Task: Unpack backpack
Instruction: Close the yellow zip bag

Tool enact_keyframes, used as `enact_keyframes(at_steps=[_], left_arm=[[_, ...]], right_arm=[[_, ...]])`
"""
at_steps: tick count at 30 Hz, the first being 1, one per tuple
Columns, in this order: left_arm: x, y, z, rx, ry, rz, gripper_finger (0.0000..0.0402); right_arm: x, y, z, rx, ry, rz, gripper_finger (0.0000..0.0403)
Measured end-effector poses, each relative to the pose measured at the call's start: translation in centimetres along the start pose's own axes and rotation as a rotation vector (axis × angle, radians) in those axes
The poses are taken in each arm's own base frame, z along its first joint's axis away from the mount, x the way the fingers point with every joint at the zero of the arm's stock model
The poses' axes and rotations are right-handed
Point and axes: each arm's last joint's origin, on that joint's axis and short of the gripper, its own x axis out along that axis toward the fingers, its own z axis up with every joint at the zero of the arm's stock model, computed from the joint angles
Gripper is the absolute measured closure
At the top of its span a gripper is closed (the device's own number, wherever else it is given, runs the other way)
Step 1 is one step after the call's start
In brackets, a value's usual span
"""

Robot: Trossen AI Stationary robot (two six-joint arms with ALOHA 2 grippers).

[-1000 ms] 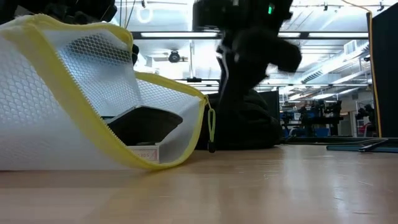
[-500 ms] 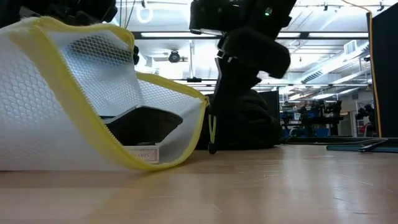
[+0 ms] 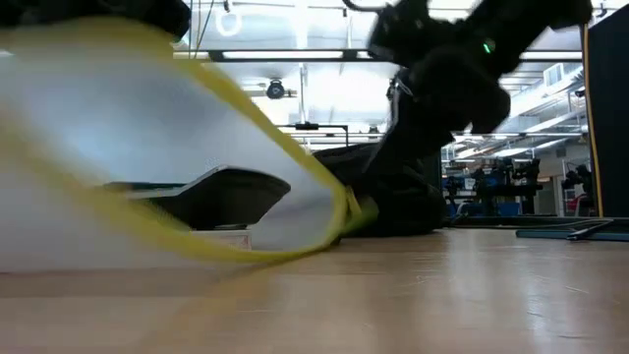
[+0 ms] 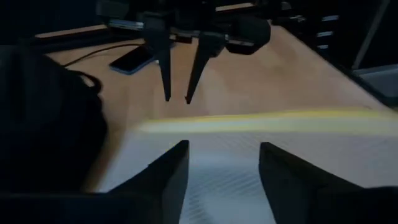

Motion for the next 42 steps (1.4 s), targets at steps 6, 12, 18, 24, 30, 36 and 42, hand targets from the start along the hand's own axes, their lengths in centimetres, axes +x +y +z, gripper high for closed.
enact_keyframes(at_steps=[6,12,18,24,30,36,42], left_arm=[[0.0,0.3,0.2,-0.006,-0.020,0.095,0.0195],[-0.1,0.3,1.2,-0.090,-0.124,0.095,0.0193],[-0.2,0.3,1.9,-0.135,-0.202,0.088,0.0193],[0.5,0.1,1.4,-0.133,-0.199,0.086,0.0193],[1.6,-0.1,0.2,-0.115,-0.151,0.090,0.0193],[1.7,-0.1,0.3,-0.107,-0.176,0.088,0.0193],[1.8,-0.1,0.3,-0.104,-0.176,0.089,0.0193]], right_arm=[[0.8,-1.3,-2.4,0.109,-0.060,-0.020,0.0299],[1.5,-2.5,-3.2,0.153,-0.043,-0.048,0.0271],[2.0,-3.4,-2.8,0.294,-0.061,-0.001,0.0242],[2.0,-3.2,-2.7,0.203,-0.055,0.043,0.0220],[1.0,-1.2,-3.2,-0.020,-0.056,0.093,0.0227],[1.8,-0.4,-4.0,0.005,-0.016,0.165,0.0260],[4.1,0.5,-4.2,-0.022,-0.001,0.174,0.0289]])
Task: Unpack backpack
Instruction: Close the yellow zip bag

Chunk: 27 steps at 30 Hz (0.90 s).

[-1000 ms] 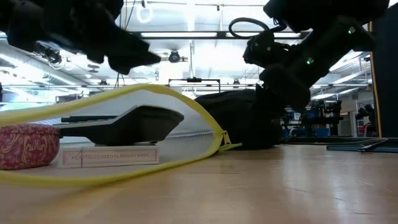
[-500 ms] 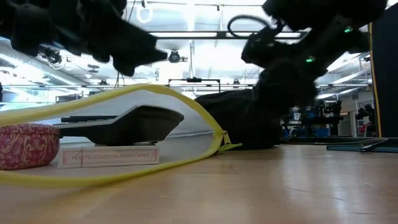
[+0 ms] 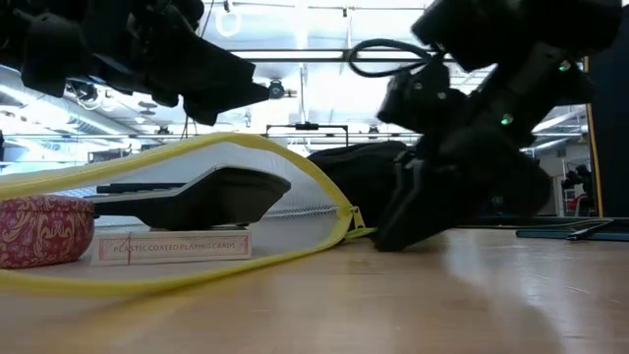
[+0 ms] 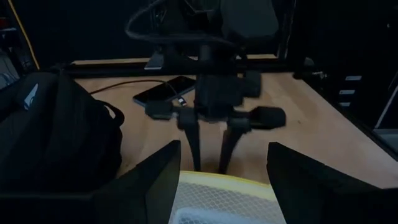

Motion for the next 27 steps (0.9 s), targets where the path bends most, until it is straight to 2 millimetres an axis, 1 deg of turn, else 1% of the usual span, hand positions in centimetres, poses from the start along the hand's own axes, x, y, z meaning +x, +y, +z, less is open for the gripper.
enact_keyframes(at_steps=[3,6,9,14,18,20,24,27], left_arm=[[0.0,0.0,0.0,-0.001,-0.001,-0.001,0.0193],[0.0,0.0,0.0,-0.001,-0.001,0.000,0.0193],[0.0,0.0,0.0,-0.002,0.000,-0.001,0.0193],[0.0,0.0,0.0,-0.003,0.001,-0.001,0.0193],[0.0,0.0,0.0,0.001,0.007,-0.001,0.0193],[0.0,0.0,-0.1,0.003,0.013,0.000,0.0193],[0.0,0.0,-0.3,0.007,0.030,0.001,0.0193],[0.0,0.0,-0.3,0.007,0.034,0.001,0.0193]], right_arm=[[1.1,-0.1,1.1,-0.020,-0.006,0.009,0.0296],[1.7,-0.3,2.0,-0.054,-0.013,0.014,0.0300],[2.0,-0.9,3.0,-0.094,-0.018,-0.002,0.0299],[2.1,-1.8,4.7,-0.111,-0.038,-0.035,0.0291],[2.0,-2.1,4.8,-0.143,0.042,-0.091,0.0288],[1.8,-2.2,5.1,-0.127,0.047,-0.123,0.0287],[1.4,-2.3,4.7,-0.057,0.131,-0.137,0.0293],[1.2,-2.3,4.7,0.044,0.153,-0.148,0.0301]])
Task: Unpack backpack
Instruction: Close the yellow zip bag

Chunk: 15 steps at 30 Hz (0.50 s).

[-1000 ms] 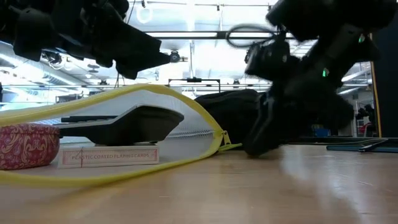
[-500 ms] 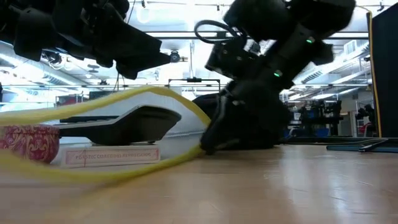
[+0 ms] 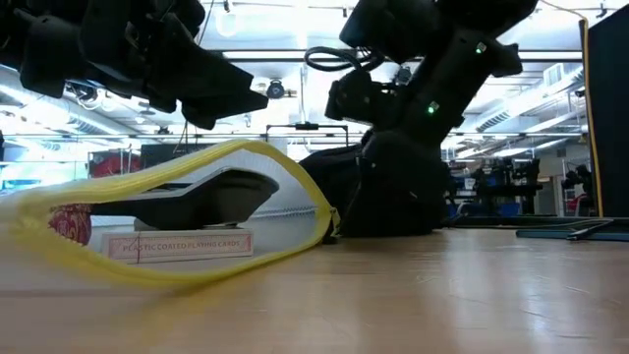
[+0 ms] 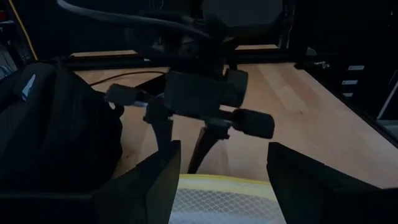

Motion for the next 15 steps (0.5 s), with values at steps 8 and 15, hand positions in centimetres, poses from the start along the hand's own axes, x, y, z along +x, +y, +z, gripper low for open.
enact_keyframes(at_steps=[8,15], left_arm=[[0.0,0.0,0.0,-0.001,-0.001,0.000,0.0193],[0.0,0.0,0.0,-0.001,-0.001,0.000,0.0193]], right_arm=[[0.3,-1.0,0.3,0.212,-0.006,-0.010,0.0307],[0.6,-1.6,1.2,0.261,-0.073,0.008,0.0304]])
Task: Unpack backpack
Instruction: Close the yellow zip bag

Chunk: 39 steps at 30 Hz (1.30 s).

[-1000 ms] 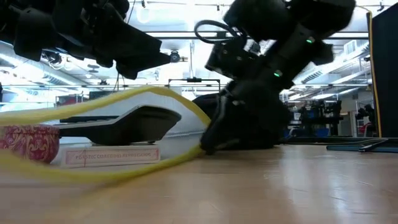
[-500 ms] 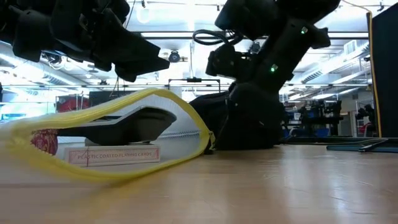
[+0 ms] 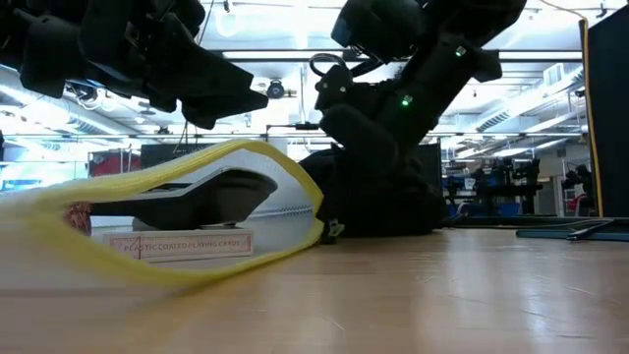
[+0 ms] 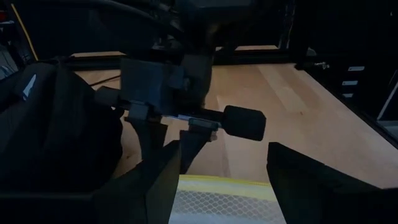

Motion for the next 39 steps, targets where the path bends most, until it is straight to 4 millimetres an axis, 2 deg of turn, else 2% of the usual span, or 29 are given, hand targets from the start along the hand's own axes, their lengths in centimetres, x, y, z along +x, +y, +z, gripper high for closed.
enact_keyframes(at_steps=[10,18,33,36,39], left_arm=[[0.0,0.0,0.0,-0.001,0.000,0.000,0.0193],[0.0,0.0,0.0,-0.001,0.000,0.000,0.0193],[0.0,0.0,0.0,0.000,-0.001,0.000,0.0193],[0.0,0.0,0.0,0.004,-0.001,0.000,0.0193],[0.0,0.0,0.0,0.009,-0.001,0.001,0.0193]], right_arm=[[0.0,-0.9,-0.9,-0.036,0.080,-0.107,0.0315],[0.1,-0.5,-0.4,0.151,0.040,-0.039,0.0333],[0.0,-0.4,-0.2,0.175,0.005,-0.061,0.0358],[-0.2,0.4,-0.3,0.160,0.027,-0.015,0.0356],[-1.5,2.6,0.8,0.092,0.028,0.068,0.0355]])
